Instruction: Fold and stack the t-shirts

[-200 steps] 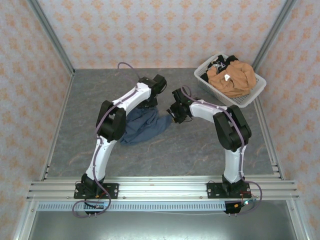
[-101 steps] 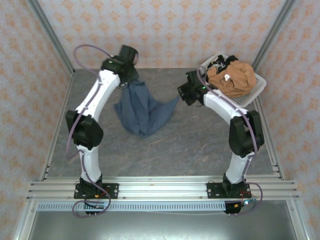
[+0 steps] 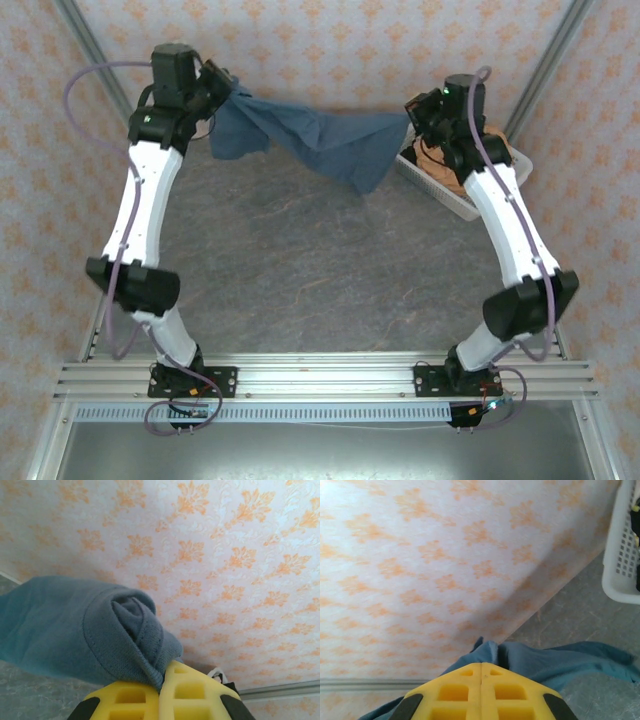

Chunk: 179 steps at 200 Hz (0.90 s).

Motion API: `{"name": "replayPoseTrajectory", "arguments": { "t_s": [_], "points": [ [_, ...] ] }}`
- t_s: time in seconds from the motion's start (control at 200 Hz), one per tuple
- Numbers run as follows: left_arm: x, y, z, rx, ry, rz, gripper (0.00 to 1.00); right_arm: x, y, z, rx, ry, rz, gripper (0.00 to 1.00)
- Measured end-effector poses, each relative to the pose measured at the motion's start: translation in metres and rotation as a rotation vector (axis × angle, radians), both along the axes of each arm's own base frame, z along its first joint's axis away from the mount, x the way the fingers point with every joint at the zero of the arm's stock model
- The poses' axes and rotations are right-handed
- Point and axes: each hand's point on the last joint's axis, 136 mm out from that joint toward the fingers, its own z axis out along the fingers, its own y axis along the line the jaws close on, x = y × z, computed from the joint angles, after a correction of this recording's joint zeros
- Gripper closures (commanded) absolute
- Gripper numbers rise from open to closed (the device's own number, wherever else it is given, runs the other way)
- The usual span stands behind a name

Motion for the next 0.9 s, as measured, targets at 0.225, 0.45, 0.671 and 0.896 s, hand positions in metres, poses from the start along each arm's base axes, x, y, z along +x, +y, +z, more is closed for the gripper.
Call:
{"name": "replayPoseTrajectory", "arguments": {
  "t_s": [0.225,0.45,0.671,0.896],
  "points": [
    [-0.105,0.039,-0.133,0.075,0.238,0.158,0.76,-0.089,0.011,-0.093,-0.056,0.148,0.092,1.0],
    [-0.2,0.068,-0.313,0.125,0.796,0.278,0.33,-0.188,0.007,-0.307,-0.148,0.713,0.142,1.0],
    [-0.196,0.066,-0.288,0.085,0.79,0.29,0.29,-0.215,-0.005,-0.336,-0.183,0.86,0.112,1.0],
    [-0.148,0.05,-0.294,0.064,0.848,0.214,0.39,-0.223,-0.025,-0.347,-0.252,0.921,0.053,1.0]
  ]
}}
